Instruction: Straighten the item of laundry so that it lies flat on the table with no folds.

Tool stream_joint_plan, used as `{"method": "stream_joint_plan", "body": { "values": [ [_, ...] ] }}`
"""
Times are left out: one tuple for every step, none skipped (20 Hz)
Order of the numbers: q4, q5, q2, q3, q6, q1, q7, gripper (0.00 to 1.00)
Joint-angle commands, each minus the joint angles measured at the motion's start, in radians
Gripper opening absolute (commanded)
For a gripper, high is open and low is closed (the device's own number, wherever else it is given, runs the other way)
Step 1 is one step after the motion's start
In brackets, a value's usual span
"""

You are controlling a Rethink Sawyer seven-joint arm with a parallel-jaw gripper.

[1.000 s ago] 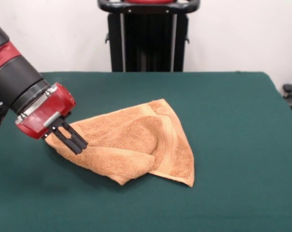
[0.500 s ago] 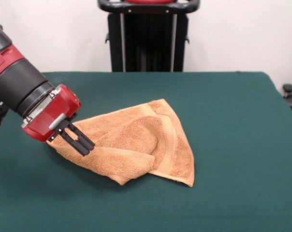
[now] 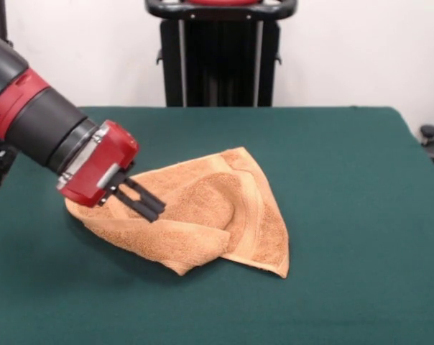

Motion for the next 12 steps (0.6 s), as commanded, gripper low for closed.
{"method": "stream_joint_plan", "body": {
  "values": [
    [0.079, -0.002, -0.011, -0.068, 0.107, 0.075, 0.131, 0.00],
    [0.084, -0.008, -0.014, -0.075, 0.112, 0.076, 0.131, 0.00],
    [0.088, -0.011, -0.019, -0.081, 0.115, 0.078, 0.132, 0.00],
    [0.093, -0.014, -0.028, -0.090, 0.122, 0.083, 0.138, 0.00],
    [0.098, -0.018, -0.038, -0.099, 0.129, 0.089, 0.143, 0.00],
    [0.105, -0.026, -0.046, -0.112, 0.128, 0.097, 0.151, 0.00],
    [0.109, -0.029, -0.047, -0.118, 0.124, 0.101, 0.153, 0.00],
    [0.113, -0.040, -0.044, -0.130, 0.101, 0.109, 0.155, 0.00],
    [0.115, -0.045, -0.040, -0.136, 0.091, 0.113, 0.152, 0.00],
    [0.112, -0.055, -0.031, -0.150, 0.067, 0.123, 0.153, 0.00],
    [0.106, -0.061, -0.027, -0.162, 0.062, 0.132, 0.152, 0.00],
    [0.101, -0.070, -0.019, -0.176, 0.045, 0.142, 0.150, 0.00]
  ]
}}
